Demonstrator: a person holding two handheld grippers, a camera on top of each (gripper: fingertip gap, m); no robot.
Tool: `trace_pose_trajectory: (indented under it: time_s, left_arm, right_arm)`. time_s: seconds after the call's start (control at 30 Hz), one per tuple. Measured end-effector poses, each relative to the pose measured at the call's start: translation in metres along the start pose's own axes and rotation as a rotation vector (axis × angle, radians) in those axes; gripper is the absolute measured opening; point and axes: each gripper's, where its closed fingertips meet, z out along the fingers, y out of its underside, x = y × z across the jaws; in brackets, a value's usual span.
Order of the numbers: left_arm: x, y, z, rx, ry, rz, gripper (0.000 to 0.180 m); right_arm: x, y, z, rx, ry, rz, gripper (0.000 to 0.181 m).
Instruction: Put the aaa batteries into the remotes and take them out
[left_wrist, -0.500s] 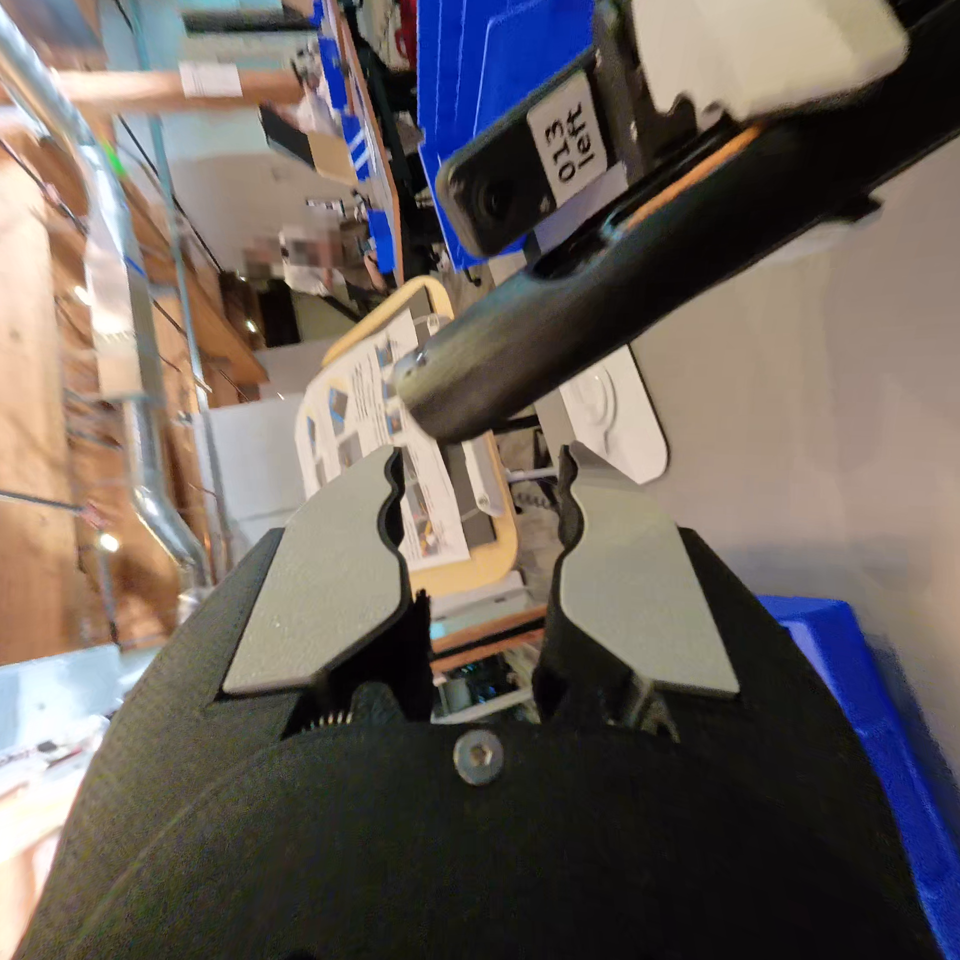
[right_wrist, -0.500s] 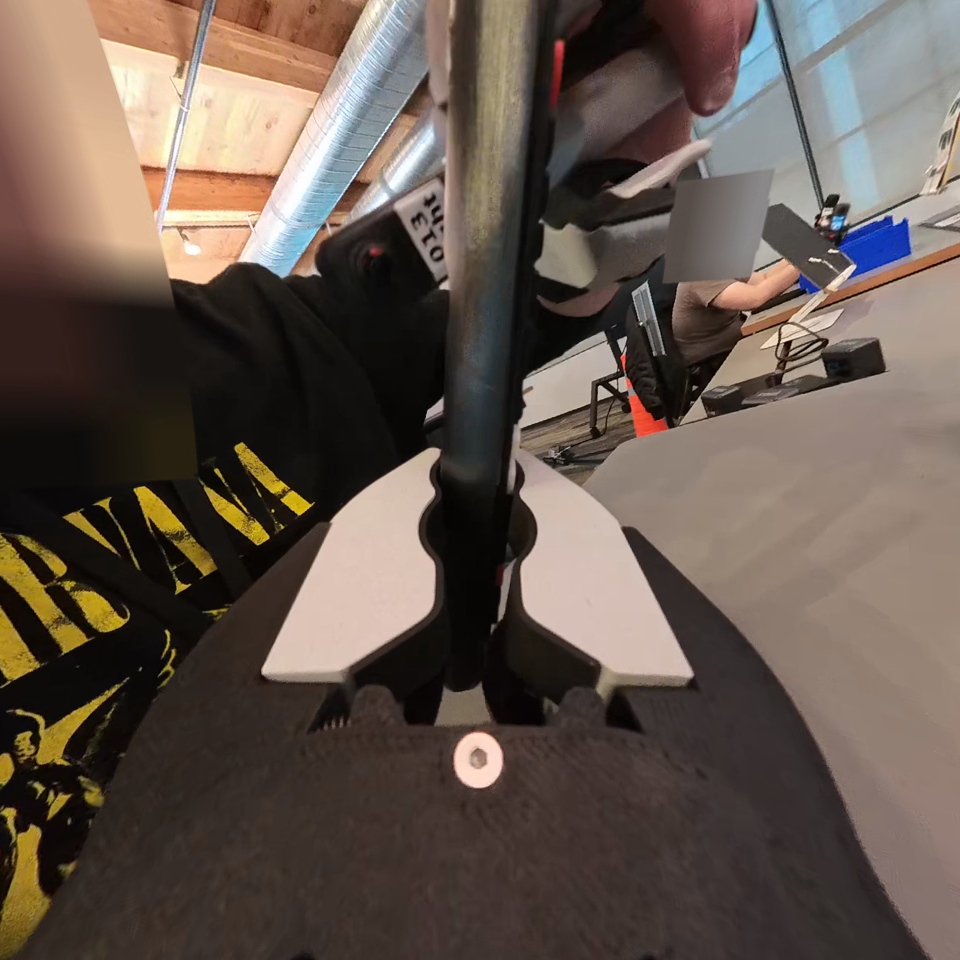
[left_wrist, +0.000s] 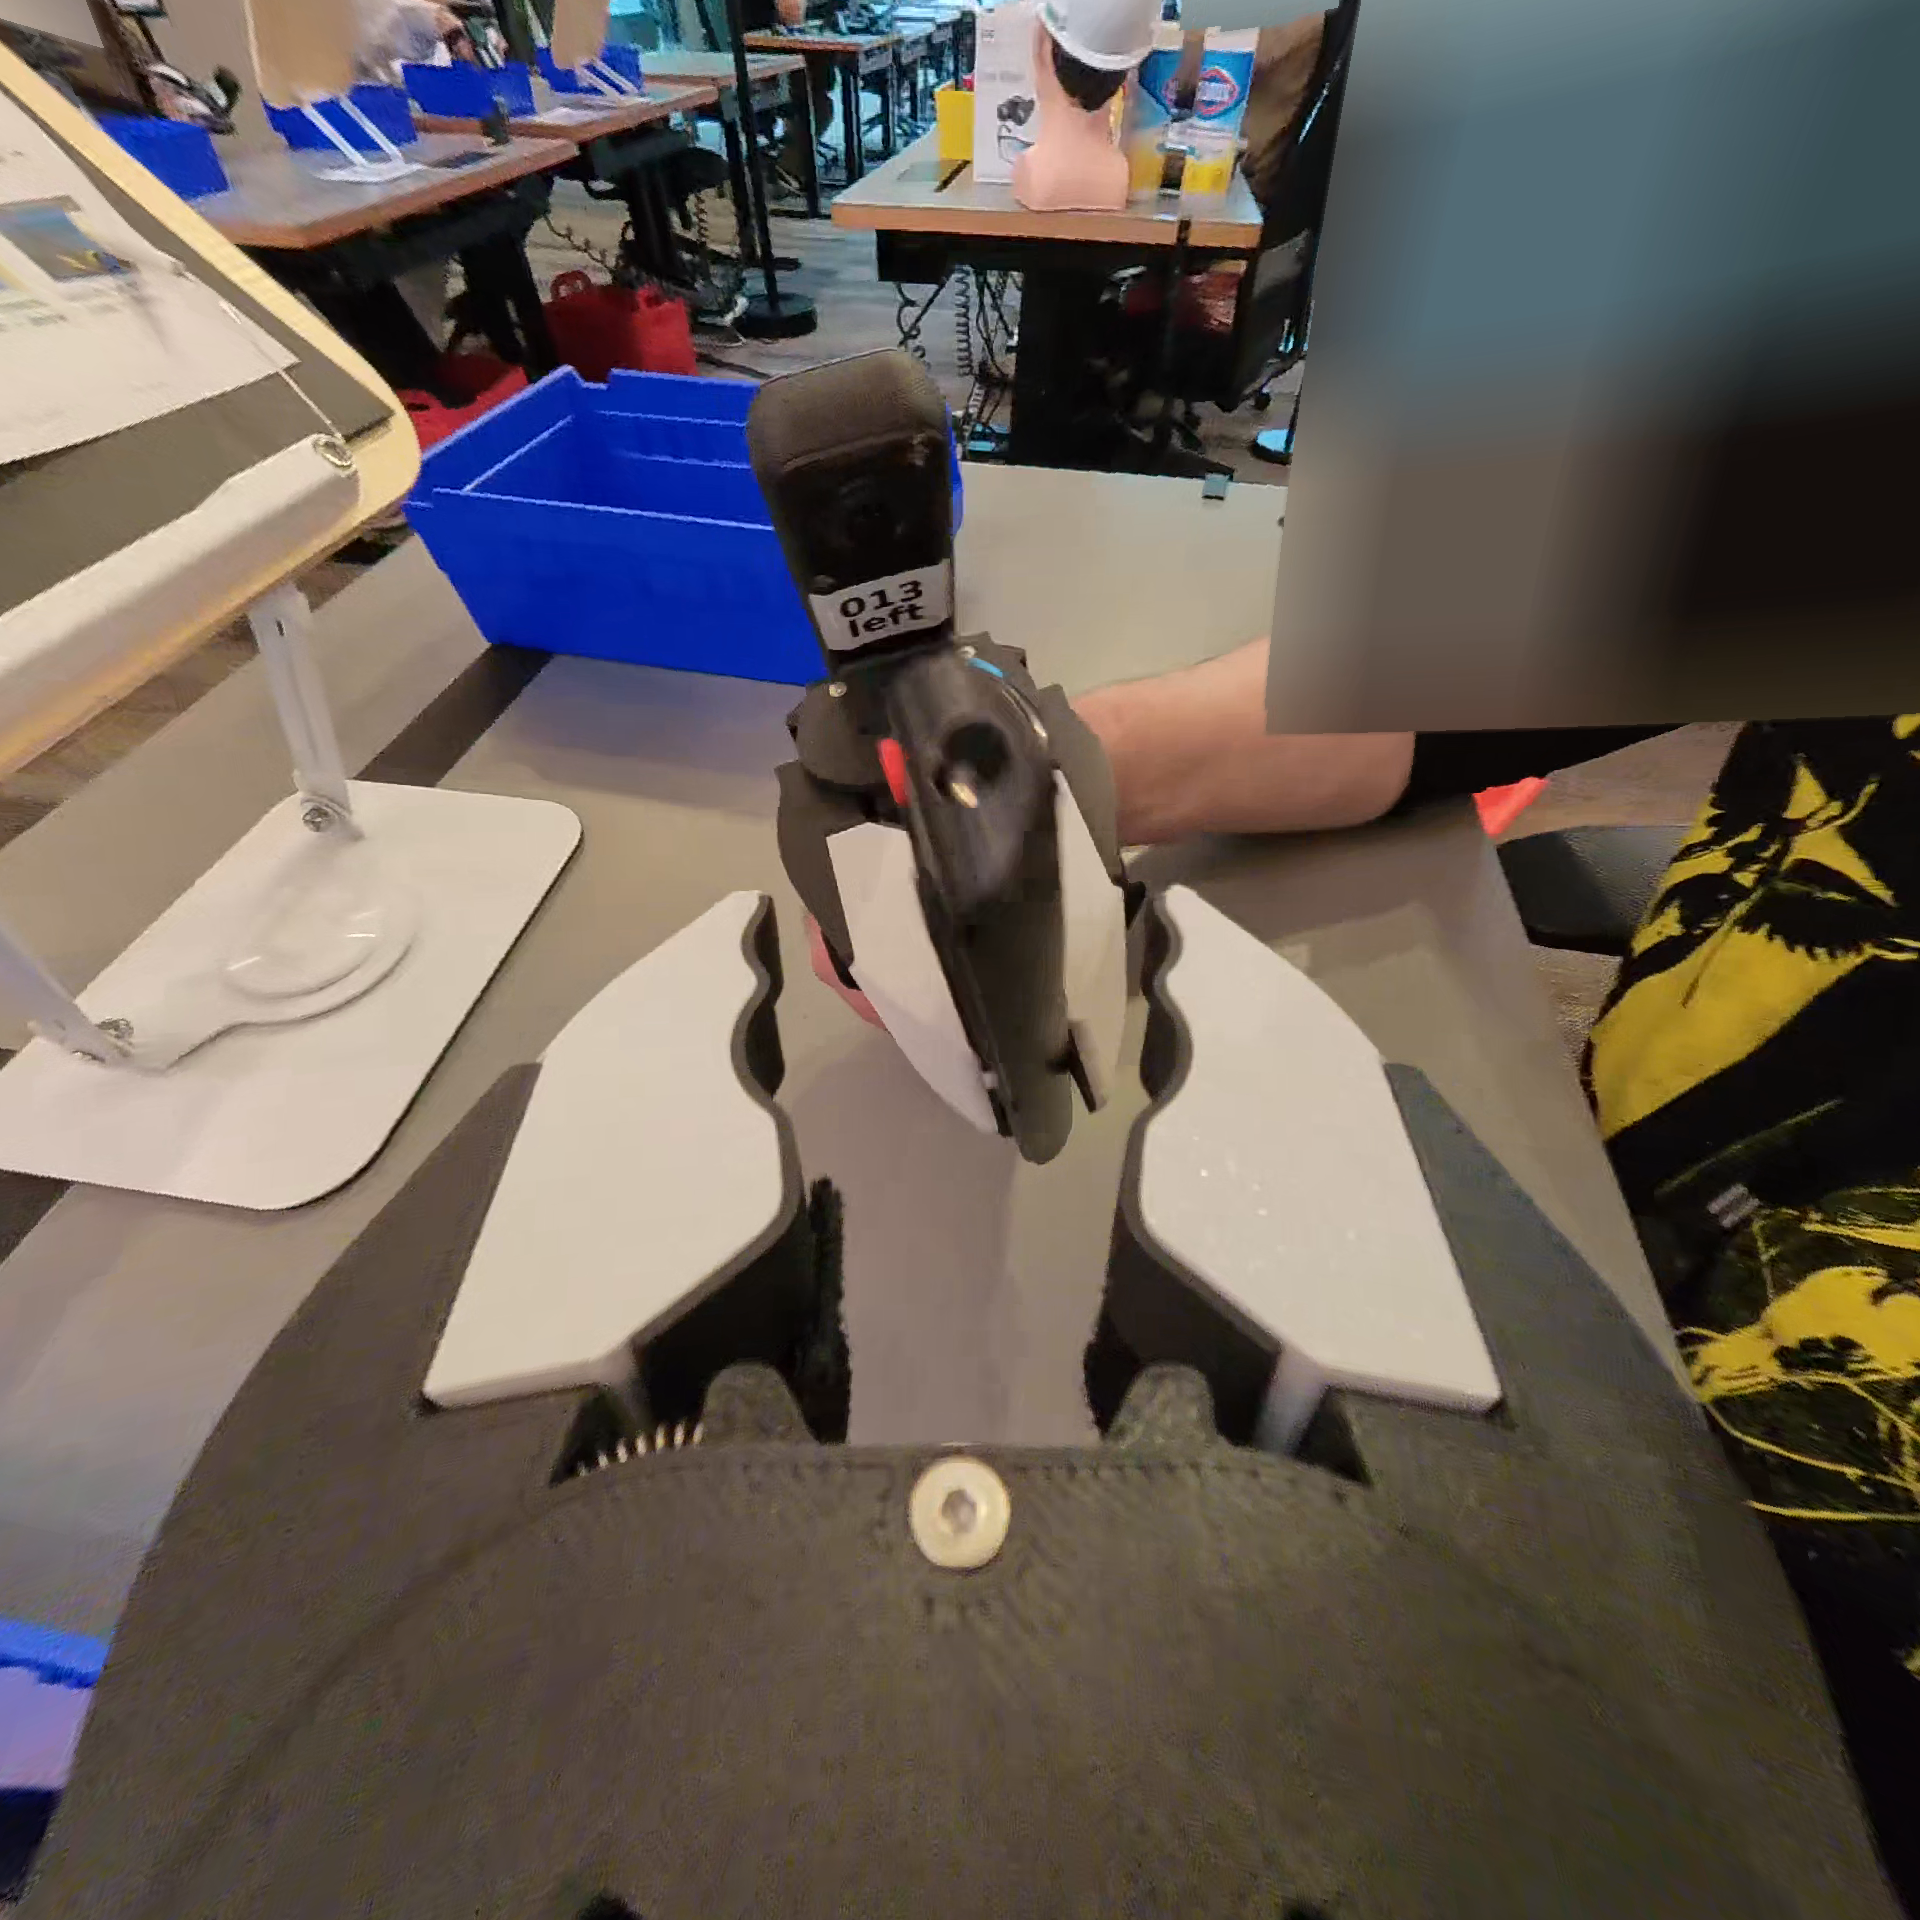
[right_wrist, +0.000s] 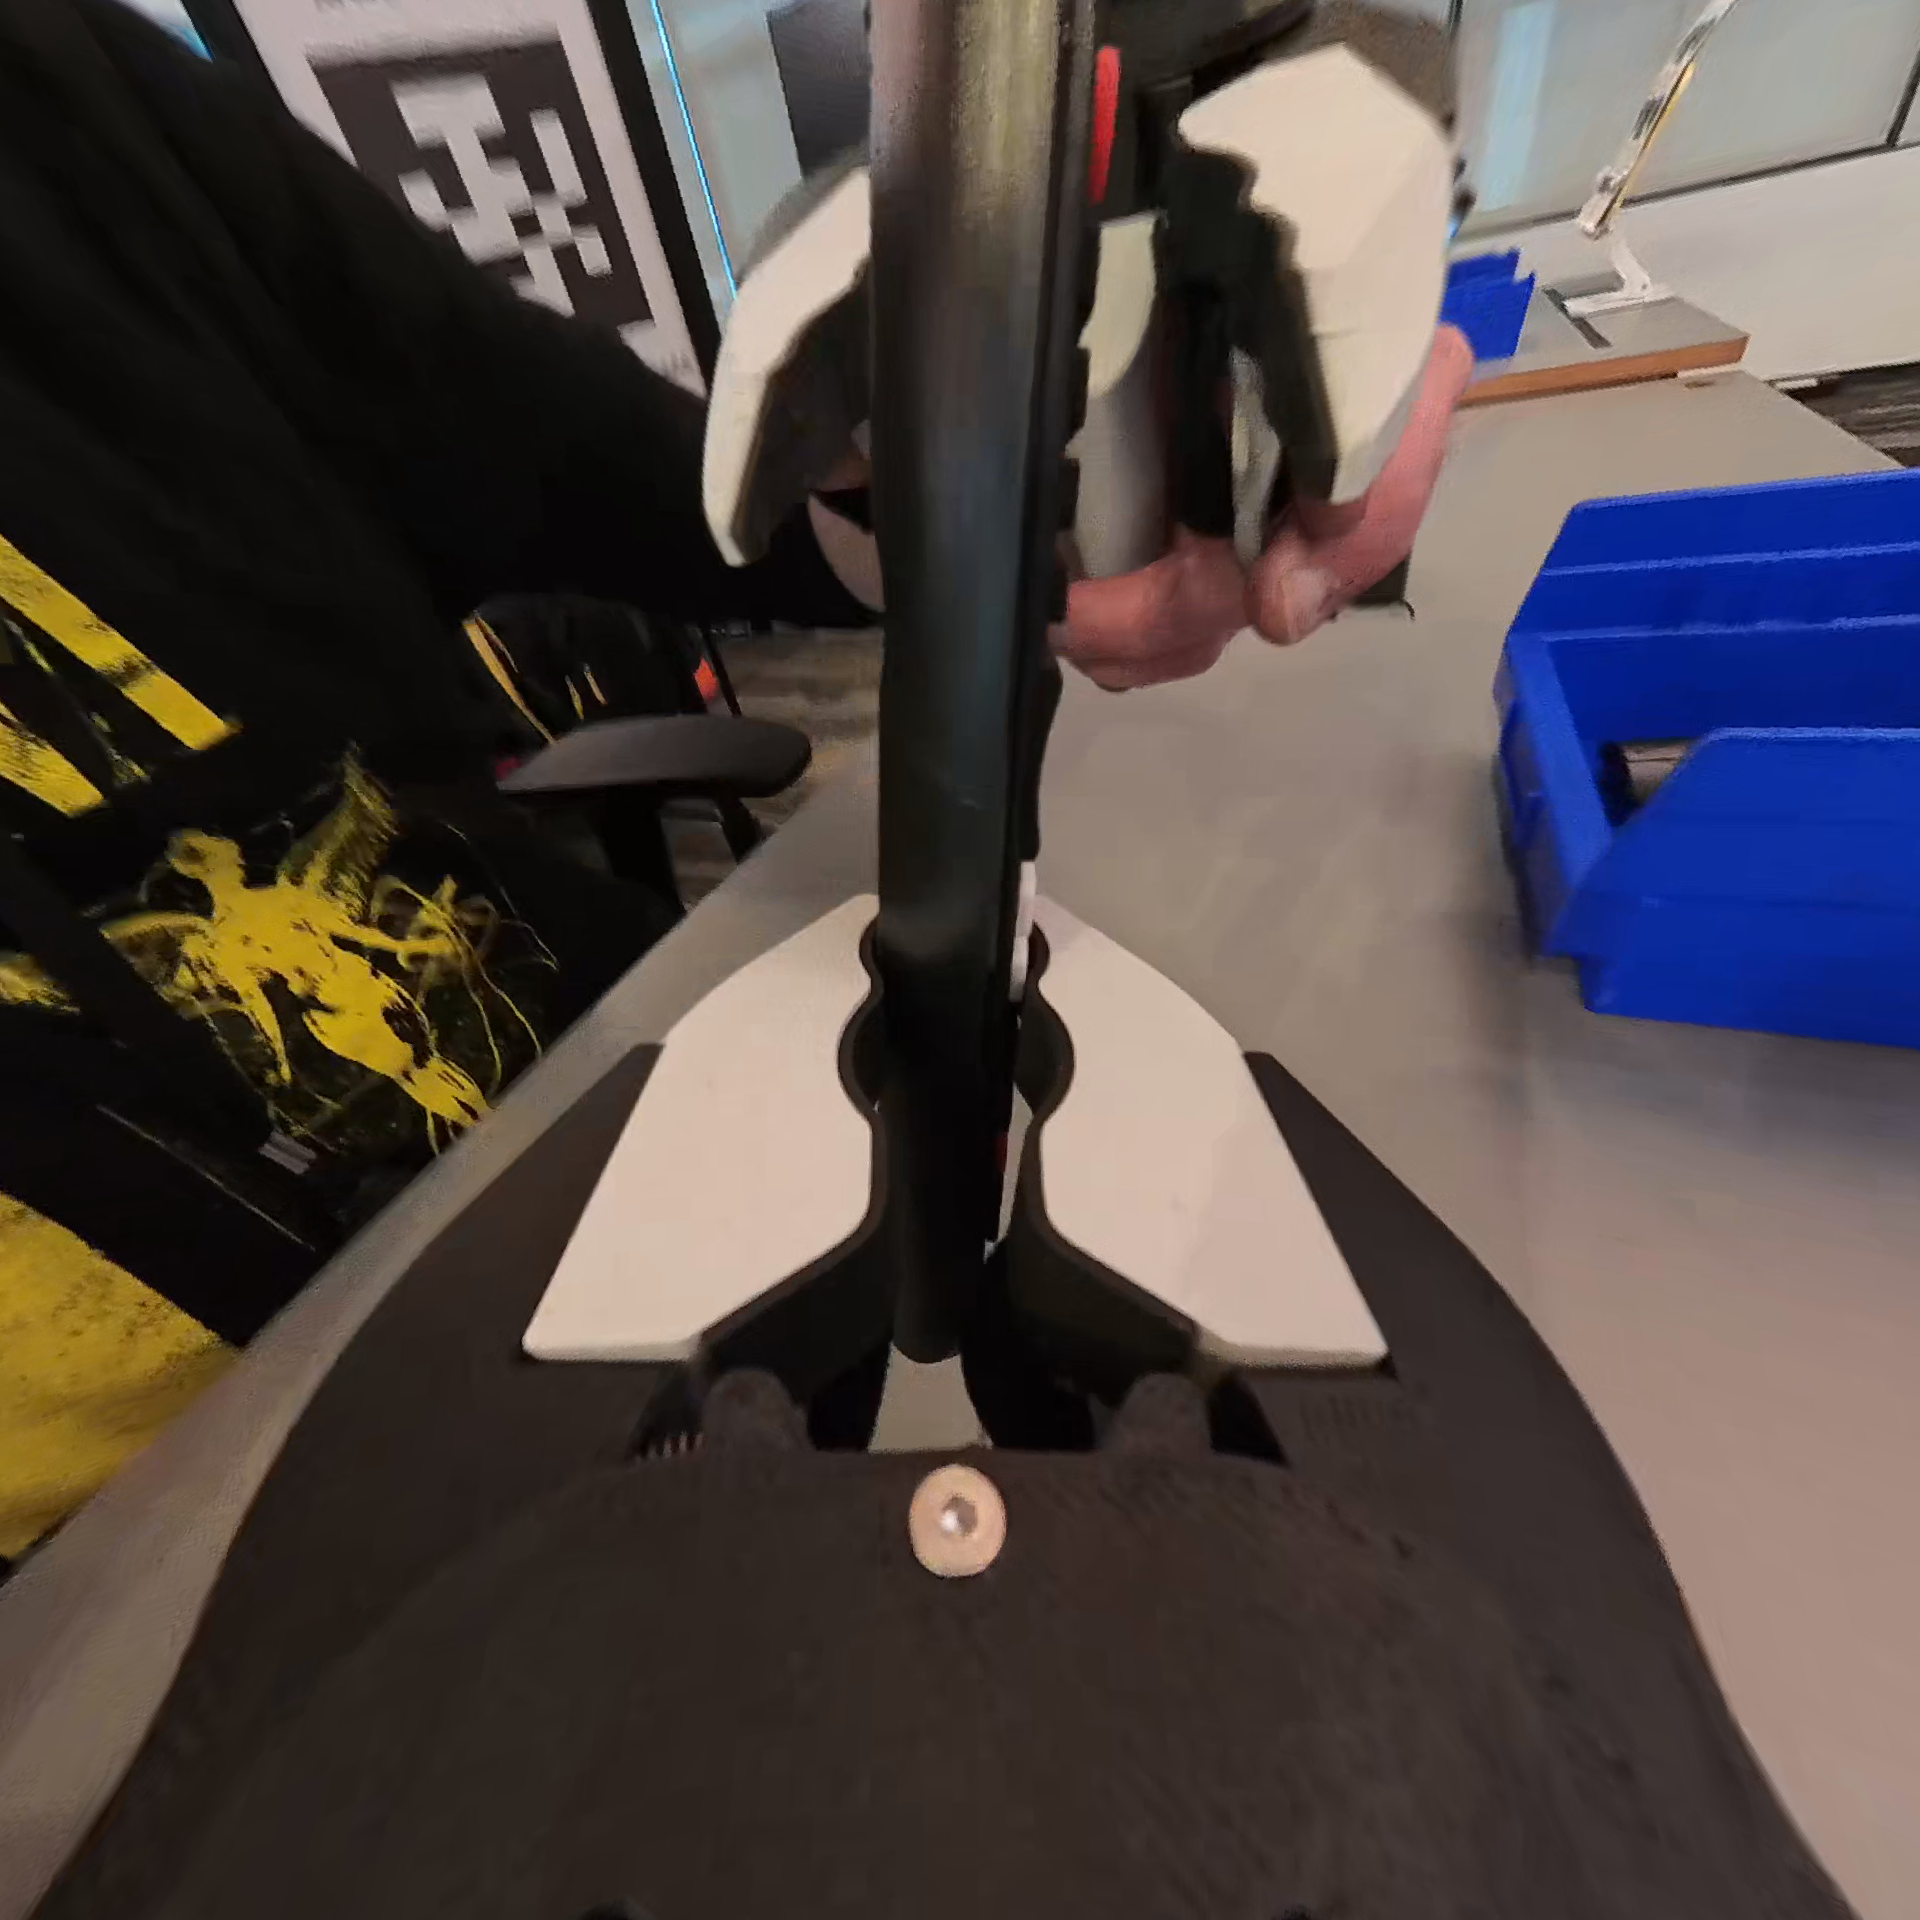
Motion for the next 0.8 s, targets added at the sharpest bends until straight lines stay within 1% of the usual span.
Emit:
trace_pose_trajectory:
  time_s: [0.07,0.13,0.2,0.3,0.4,0.53,0.57,0.63,0.67,0.73,0.77,0.8]
  left_arm:
    - [-0.004,0.006,0.007,-0.024,-0.019,0.001,0.061]
    - [-0.004,0.009,0.011,-0.036,-0.011,0.017,0.045]
    - [0.000,0.009,0.015,-0.029,0.011,0.026,0.030]
    - [-0.001,0.011,0.021,-0.030,-0.002,0.035,0.028]
    - [-0.001,0.009,0.024,0.006,0.003,0.045,0.026]
    - [-0.006,0.004,0.026,0.055,-0.074,0.101,0.024]
    - [-0.007,0.004,0.026,0.067,-0.100,0.125,0.024]
    - [-0.014,0.003,0.023,0.098,-0.165,0.153,0.024]
    - [-0.016,0.001,0.021,0.123,-0.185,0.152,0.024]
    - [-0.018,-0.005,0.017,0.178,-0.216,0.172,0.024]
    - [-0.019,-0.008,0.015,0.204,-0.222,0.166,0.024]
    - [-0.019,-0.011,0.014,0.224,-0.219,0.162,0.024]
  right_arm:
    - [0.003,0.012,0.002,-0.089,0.019,-0.029,0.020]
    - [0.006,0.019,0.005,-0.133,0.040,-0.047,0.020]
    - [0.006,0.020,0.003,-0.129,0.036,-0.038,0.020]
    - [0.011,0.024,-0.003,-0.158,0.062,-0.048,0.020]
    - [0.013,0.024,-0.006,-0.171,0.080,-0.066,0.020]
    - [0.025,0.020,-0.014,-0.133,0.150,-0.070,0.022]
    - [0.031,0.019,-0.020,-0.130,0.186,-0.060,0.027]
    - [0.036,0.014,-0.029,-0.110,0.254,-0.042,0.049]
    - [0.039,0.012,-0.033,-0.106,0.302,-0.030,0.057]
    - [0.045,0.006,-0.042,-0.054,0.407,0.020,0.057]
    - [0.041,0.000,-0.044,0.003,0.408,0.055,0.055]
    - [0.039,-0.005,-0.047,0.069,0.430,0.087,0.049]
